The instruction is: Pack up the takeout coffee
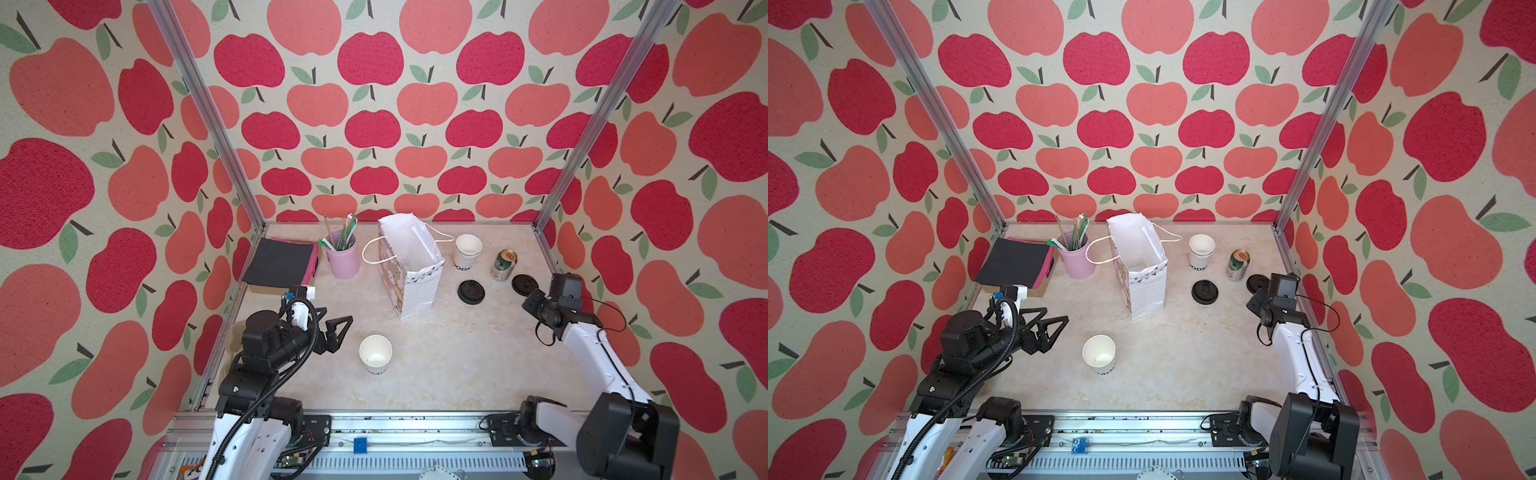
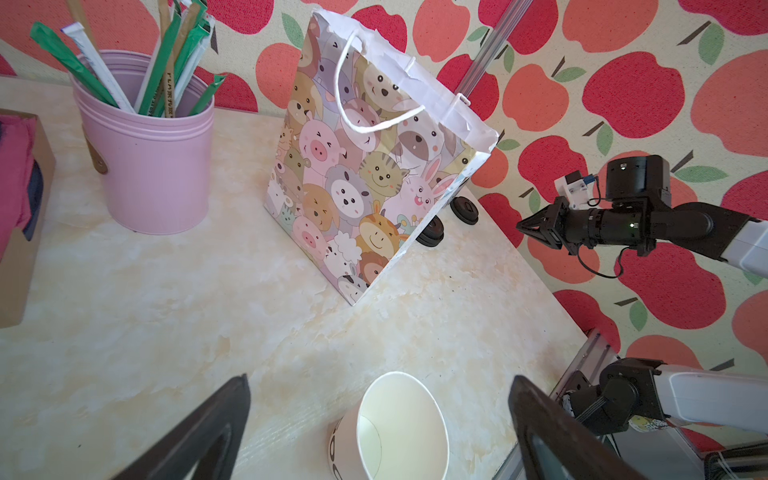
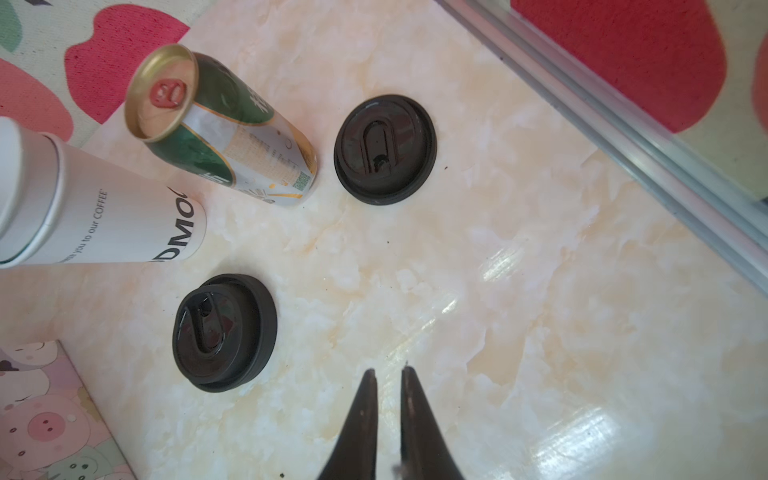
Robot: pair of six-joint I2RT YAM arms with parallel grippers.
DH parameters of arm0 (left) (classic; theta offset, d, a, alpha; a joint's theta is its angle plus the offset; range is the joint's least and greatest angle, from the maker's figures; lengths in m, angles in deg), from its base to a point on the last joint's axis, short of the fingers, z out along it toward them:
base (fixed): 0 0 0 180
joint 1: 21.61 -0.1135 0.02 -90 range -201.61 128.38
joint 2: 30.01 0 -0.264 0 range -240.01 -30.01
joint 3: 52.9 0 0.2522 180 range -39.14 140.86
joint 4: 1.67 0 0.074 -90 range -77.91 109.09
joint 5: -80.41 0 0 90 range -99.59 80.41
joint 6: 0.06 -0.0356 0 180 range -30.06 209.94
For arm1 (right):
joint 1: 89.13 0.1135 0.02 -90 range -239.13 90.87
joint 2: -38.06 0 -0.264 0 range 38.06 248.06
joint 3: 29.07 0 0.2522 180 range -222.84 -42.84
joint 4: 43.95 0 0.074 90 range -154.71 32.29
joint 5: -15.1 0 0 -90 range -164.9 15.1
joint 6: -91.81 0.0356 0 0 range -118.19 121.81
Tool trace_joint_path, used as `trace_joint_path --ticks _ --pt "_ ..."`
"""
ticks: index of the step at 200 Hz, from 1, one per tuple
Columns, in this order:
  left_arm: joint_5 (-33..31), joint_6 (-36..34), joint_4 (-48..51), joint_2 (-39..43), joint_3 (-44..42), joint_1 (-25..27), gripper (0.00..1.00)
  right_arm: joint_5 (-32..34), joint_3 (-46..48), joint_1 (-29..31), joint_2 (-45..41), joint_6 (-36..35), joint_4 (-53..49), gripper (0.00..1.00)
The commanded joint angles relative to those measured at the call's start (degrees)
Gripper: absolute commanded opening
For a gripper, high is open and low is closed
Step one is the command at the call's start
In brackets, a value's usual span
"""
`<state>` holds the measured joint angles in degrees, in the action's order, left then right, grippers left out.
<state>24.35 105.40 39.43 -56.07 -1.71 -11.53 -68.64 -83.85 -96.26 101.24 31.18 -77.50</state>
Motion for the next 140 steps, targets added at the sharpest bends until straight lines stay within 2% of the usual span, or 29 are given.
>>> trace_joint_path --ticks 1,30,53,86,140 --pt "0.79 -0.41 -1.12 0.57 -0.69 -0.38 0.99 4.37 -1.43 -0.31 0.91 -5.15 -0.25 0.36" --pt "0.44 -0.35 -1.06 0.83 -0.78 -0.48 0.99 2.25 -5.77 -1.68 7.74 -8.35 0.42 0.69" --pt "0.59 -0.43 -1.03 0.59 -0.78 -0.46 0.99 -2.06 -9.14 -2.48 14.08 -9.54 2.48 0.86" --pt "0.52 -0.44 -0.83 0.51 -0.69 -0.44 0.99 -1.17 -17.15 -3.1 24.4 -11.67 1.22 0.94" --pt "0.42 -0.43 -0.96 0.75 -0.69 -0.48 0.99 -3.55 -28.29 -4.95 37.81 -14.51 -2.68 0.95"
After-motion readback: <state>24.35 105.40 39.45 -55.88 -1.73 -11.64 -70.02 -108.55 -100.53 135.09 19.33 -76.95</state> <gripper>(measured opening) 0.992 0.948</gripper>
